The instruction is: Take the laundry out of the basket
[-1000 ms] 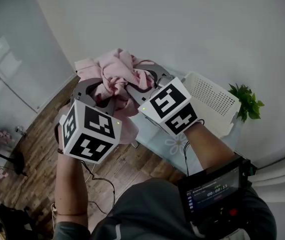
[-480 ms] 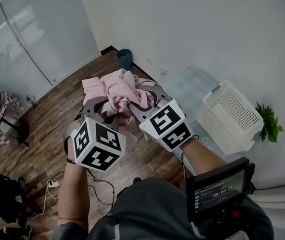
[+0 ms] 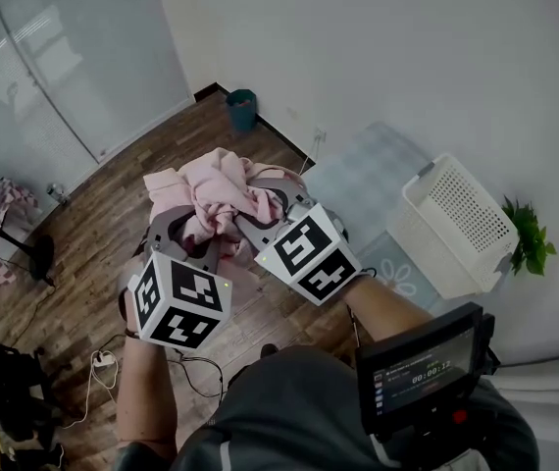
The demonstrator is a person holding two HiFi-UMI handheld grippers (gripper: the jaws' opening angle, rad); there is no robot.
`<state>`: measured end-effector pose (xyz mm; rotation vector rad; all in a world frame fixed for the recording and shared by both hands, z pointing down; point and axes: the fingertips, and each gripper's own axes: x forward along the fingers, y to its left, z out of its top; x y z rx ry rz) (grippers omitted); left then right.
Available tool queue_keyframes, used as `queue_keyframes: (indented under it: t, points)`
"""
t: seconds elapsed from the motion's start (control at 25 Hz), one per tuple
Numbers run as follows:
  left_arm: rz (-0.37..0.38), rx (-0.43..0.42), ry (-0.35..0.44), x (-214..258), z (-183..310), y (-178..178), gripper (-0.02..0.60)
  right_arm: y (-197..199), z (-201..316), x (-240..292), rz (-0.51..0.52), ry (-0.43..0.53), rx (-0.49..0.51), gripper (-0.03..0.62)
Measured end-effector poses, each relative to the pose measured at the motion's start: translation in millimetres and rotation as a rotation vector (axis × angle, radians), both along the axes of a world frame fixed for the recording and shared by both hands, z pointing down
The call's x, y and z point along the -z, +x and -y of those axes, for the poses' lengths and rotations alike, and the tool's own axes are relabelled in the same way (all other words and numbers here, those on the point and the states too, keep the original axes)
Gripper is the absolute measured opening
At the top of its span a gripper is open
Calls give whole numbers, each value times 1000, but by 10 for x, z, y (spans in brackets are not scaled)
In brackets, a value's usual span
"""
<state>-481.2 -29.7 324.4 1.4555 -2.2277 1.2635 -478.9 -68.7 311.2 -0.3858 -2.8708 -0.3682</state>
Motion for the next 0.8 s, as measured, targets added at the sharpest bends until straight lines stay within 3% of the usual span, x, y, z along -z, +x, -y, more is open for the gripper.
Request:
queue_keyframes:
  t: [0.8]
  points:
    - [-19,-4,8,-41,-65,-36,130,-37,-68,-39,-23,1,1,126]
